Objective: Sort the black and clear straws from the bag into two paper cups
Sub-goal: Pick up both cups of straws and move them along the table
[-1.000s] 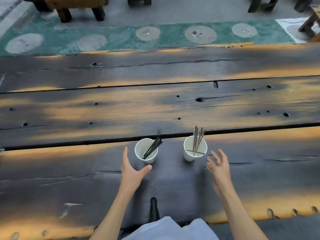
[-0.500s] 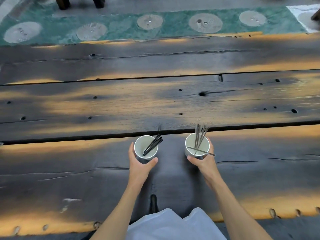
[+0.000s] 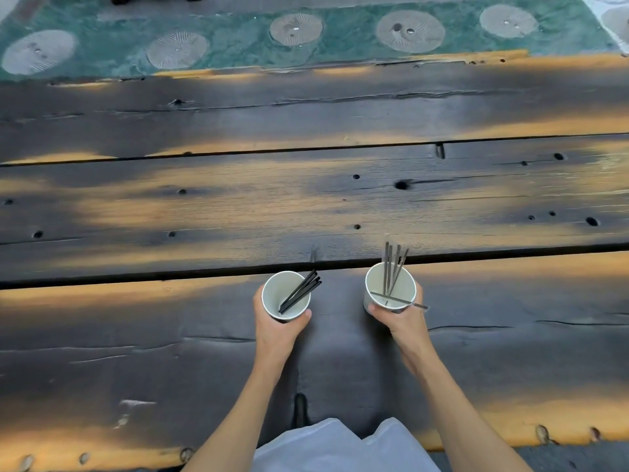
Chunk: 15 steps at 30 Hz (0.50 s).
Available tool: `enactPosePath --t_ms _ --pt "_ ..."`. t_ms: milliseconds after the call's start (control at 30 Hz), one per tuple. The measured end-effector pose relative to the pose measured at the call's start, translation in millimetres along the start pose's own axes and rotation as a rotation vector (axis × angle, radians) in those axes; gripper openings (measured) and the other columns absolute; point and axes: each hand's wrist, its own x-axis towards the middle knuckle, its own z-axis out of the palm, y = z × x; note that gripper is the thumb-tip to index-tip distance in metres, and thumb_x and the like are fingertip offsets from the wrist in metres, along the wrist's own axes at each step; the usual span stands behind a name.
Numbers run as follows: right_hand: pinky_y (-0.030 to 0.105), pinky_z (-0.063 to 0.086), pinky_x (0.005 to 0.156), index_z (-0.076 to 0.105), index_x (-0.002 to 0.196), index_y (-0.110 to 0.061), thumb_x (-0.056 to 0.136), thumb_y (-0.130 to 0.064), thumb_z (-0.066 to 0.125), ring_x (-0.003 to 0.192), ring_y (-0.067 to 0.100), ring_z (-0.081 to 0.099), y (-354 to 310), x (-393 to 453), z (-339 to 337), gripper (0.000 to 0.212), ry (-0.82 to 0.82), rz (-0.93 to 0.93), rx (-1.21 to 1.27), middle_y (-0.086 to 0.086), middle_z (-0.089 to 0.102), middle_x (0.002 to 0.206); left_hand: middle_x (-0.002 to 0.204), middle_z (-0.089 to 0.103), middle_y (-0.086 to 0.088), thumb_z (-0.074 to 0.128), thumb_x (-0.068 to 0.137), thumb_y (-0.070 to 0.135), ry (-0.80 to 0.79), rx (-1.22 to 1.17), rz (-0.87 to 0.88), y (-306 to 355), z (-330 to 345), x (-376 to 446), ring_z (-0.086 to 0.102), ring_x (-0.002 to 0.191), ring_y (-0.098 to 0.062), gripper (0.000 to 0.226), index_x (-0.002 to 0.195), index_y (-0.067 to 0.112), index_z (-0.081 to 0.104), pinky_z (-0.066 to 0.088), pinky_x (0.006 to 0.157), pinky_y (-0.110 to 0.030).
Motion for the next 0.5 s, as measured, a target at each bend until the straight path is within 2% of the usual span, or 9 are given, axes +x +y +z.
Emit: enactPosePath --t_ms 67,133,233,333,400,500 --pt "0.028 0.049 0.097 0.044 0.131 -0.024 0.073 0.004 0.081 0.106 0.001 0.063 -6 9 3 0.074 0.011 -0.015 0.016 -0.003 0.065 0.122 0.127 0.059 0.011 0.088 0.068 0.005 0.018 -0.007 -0.007 3 2 4 0.058 0.115 -0.001 0.08 0.126 0.039 0.044 0.046 0.104 -0.03" --pt "0.032 0.049 0.099 0.046 0.132 -0.022 0.072 0.003 0.082 0.109 0.005 0.064 -14 19 8 0.074 0.024 -0.036 0.025 -0.001 0.066 0.123 0.125 0.06 0.014 0.089 0.068 0.007 0.038 -0.015 -0.024 9 4 12 0.058 0.112 0.002 0.079 0.121 0.045 0.044 0.047 0.1 -0.028" --pt "0.036 0.05 0.101 0.047 0.132 -0.022 0.07 -0.004 0.085 0.114 0.012 0.064 -30 43 18 0.075 0.022 -0.06 0.028 0.001 0.066 0.125 0.125 0.061 0.011 0.089 0.068 0.007 0.06 -0.035 -0.027 20 9 35 0.059 0.113 -0.003 0.078 0.124 0.039 0.046 0.048 0.1 -0.031" --pt "0.046 0.05 0.103 0.05 0.133 -0.018 0.065 -0.018 0.088 0.115 0.02 0.065 -52 74 30 0.077 -0.01 -0.07 -0.004 0.004 0.069 0.123 0.125 0.061 0.009 0.088 0.068 0.006 0.068 -0.061 -0.008 41 17 66 0.06 0.113 -0.004 0.077 0.126 0.033 0.046 0.049 0.098 -0.028" --pt "0.045 0.05 0.103 0.049 0.133 -0.018 0.065 -0.018 0.088 0.114 0.018 0.066 -67 96 39 0.079 -0.029 -0.085 -0.003 0.003 0.07 0.122 0.122 0.061 0.009 0.088 0.069 0.004 0.073 -0.068 0.018 58 24 92 0.06 0.108 0.003 0.075 0.128 0.027 0.046 0.049 0.092 -0.018" --pt "0.035 0.051 0.1 0.045 0.132 -0.018 0.067 -0.009 0.086 0.11 0.01 0.066 -90 128 55 0.078 -0.028 -0.125 0.013 0.003 0.068 0.122 0.115 0.06 0.011 0.086 0.07 -0.001 0.099 -0.076 0.066 79 34 135 0.058 0.093 0.017 0.072 0.124 0.023 0.045 0.046 0.08 -0.005"
